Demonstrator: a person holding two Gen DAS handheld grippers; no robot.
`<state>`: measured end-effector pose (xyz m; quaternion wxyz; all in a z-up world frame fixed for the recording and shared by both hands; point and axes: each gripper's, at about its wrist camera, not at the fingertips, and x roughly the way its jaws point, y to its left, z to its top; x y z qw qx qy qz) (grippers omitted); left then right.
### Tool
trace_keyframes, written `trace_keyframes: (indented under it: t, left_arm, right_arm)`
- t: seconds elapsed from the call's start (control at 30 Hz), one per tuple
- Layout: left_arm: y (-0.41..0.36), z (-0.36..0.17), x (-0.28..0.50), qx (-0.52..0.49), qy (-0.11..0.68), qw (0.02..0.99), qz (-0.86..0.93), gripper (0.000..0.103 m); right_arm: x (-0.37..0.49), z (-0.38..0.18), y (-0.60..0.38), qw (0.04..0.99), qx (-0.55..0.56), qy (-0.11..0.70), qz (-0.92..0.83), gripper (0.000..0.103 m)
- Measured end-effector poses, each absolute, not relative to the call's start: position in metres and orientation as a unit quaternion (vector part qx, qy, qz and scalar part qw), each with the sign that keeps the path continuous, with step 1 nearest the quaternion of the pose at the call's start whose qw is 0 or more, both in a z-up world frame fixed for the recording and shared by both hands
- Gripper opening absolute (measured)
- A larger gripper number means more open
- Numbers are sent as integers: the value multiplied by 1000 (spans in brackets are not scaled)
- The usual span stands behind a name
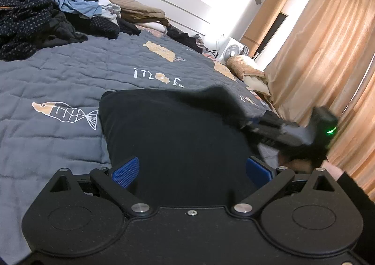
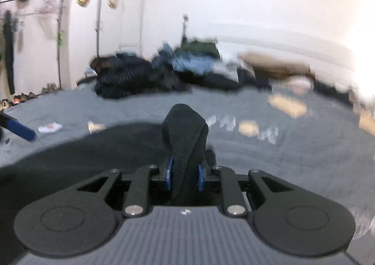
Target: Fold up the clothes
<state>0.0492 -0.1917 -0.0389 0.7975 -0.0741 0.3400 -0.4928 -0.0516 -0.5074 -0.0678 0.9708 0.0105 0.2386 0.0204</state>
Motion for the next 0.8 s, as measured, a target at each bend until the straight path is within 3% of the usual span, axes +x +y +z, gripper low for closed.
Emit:
trace_keyframes:
  t: [0.13, 0.2, 0.43, 0.8]
  left_arm:
    - [-191, -38, 49, -75, 339, 798, -493, 98]
    - [-191, -38, 50, -75, 340, 798, -493, 98]
    - [-193, -38, 49, -73, 339, 797, -495, 98]
    - [-201, -38, 43, -65, 336, 794, -502, 99]
  right_arm:
    - [-39, -86, -527, 947, 127, 295, 17, 33]
    - [-40, -78, -538, 937, 173, 302, 8, 43]
    - [-67, -68, -575, 899, 314, 304, 34, 47]
    - [-74, -94, -559, 870, 330, 361, 58, 51]
